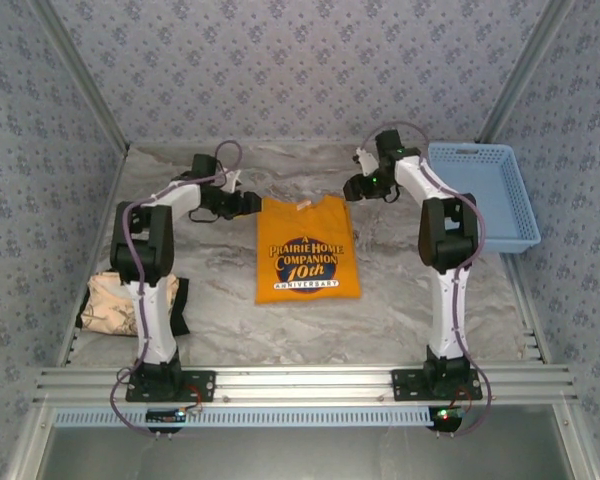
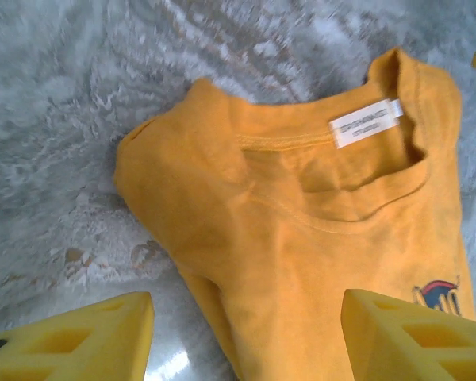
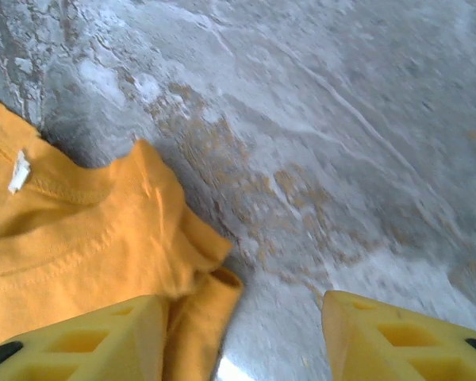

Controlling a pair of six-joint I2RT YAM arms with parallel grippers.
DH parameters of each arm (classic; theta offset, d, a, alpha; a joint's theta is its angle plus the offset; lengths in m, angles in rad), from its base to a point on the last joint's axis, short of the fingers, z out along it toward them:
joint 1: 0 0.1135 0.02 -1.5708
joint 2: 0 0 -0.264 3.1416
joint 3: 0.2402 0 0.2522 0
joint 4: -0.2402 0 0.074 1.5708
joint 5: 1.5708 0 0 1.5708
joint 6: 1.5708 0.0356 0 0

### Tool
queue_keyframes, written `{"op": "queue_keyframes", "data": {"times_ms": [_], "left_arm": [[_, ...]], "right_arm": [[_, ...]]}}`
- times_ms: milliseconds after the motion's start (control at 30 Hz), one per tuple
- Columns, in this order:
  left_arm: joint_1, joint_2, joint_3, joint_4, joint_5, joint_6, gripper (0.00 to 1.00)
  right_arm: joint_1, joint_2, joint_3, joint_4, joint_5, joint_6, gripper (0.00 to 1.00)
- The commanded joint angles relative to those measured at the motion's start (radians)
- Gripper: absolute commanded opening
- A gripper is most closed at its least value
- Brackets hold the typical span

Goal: Fold the inside-out t-shirt

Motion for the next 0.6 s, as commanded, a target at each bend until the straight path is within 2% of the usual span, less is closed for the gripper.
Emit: {"op": "queue_keyframes", "data": {"times_ms": [0, 133, 233, 333, 400, 500, 567], "left_arm": [[-0.016, -0.206, -0.046, -0.025, -0.063, -0.038, 0.66], [-0.068, -0.277, -0.118, -0.132, -0.06, -0.006, 0.65], [-0.13, -0.313, -0.194, -0.119, -0.081, -0.02, 0.65], [-0.194, -0.342, -0.264, -0.047, -0.108, -0.078, 0.64], [-0.235, -0.355, -0.313, 0.013, -0.128, -0.107, 0.64], [-0.315, -0.36, -0.4, 0.111, -0.197, -0.124, 0.63], [-0.364, -0.346, -0.432, 0.105, -0.261, -0.124, 0.61]], "right_arm": [[0.038, -0.225, -0.169, 0.109, 0.072, 0.089, 0.57], [0.153, -0.404, -0.38, 0.166, 0.233, 0.054, 0.57], [0.245, -0.474, -0.47, 0.155, 0.329, 0.113, 0.57], [0.315, -0.514, -0.577, 0.196, 0.291, 0.207, 0.54], [0.347, -0.517, -0.663, 0.243, 0.243, 0.239, 0.46], [0.37, -0.487, -0.742, 0.264, 0.212, 0.293, 0.43], [0.389, -0.49, -0.808, 0.286, 0.219, 0.305, 0.39]]}}
